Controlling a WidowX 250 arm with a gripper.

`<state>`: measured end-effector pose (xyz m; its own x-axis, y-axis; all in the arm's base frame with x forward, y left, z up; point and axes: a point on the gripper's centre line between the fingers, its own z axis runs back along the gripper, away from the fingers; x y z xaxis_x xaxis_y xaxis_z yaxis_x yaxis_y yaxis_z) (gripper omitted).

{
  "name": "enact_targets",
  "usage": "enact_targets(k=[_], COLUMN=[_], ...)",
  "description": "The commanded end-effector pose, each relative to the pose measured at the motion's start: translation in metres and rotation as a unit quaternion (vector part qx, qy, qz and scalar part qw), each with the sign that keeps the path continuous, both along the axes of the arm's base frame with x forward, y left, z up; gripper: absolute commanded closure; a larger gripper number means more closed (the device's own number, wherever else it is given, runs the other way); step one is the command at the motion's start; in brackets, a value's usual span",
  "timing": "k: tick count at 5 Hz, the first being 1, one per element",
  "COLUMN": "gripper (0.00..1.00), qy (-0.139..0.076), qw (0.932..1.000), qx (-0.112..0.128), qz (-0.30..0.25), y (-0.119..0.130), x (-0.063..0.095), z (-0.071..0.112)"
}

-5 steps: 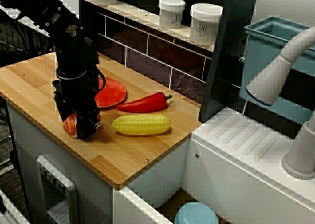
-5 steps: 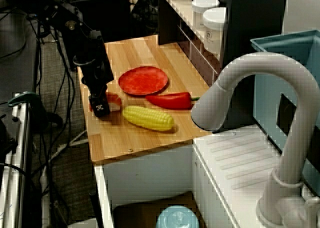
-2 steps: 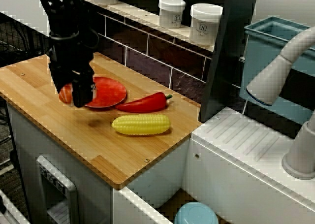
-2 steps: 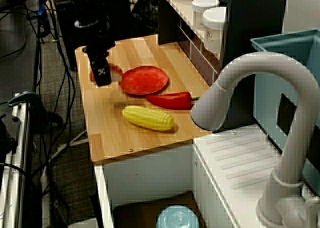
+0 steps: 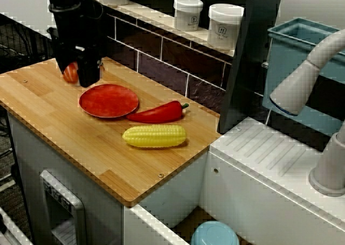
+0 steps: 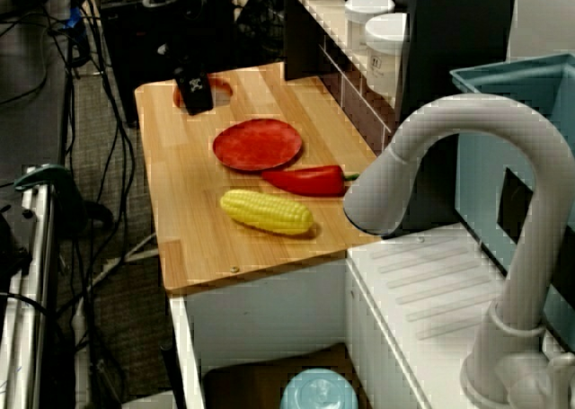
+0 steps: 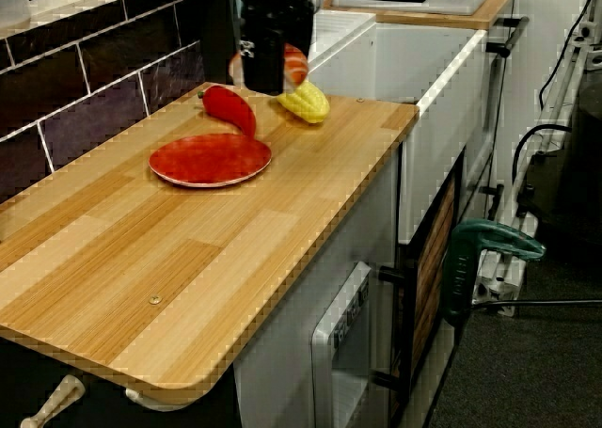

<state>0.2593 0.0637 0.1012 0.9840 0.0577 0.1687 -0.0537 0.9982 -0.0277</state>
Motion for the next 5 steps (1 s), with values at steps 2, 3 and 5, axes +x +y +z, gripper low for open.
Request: enact_targets(k=[2,3,5], gripper=[1.0,1.0,1.0], qy=[-0.043,-0.041,-0.027], qw=[0.9957,0.9954,0.9955], qx=[0.076,0.075,0.085], qz=[-0.032,-0.043,-0.032], y=[0.015,0.01,0.012], x=[0.029,0.043,0.068], z=[0.008,0.002,-0.022])
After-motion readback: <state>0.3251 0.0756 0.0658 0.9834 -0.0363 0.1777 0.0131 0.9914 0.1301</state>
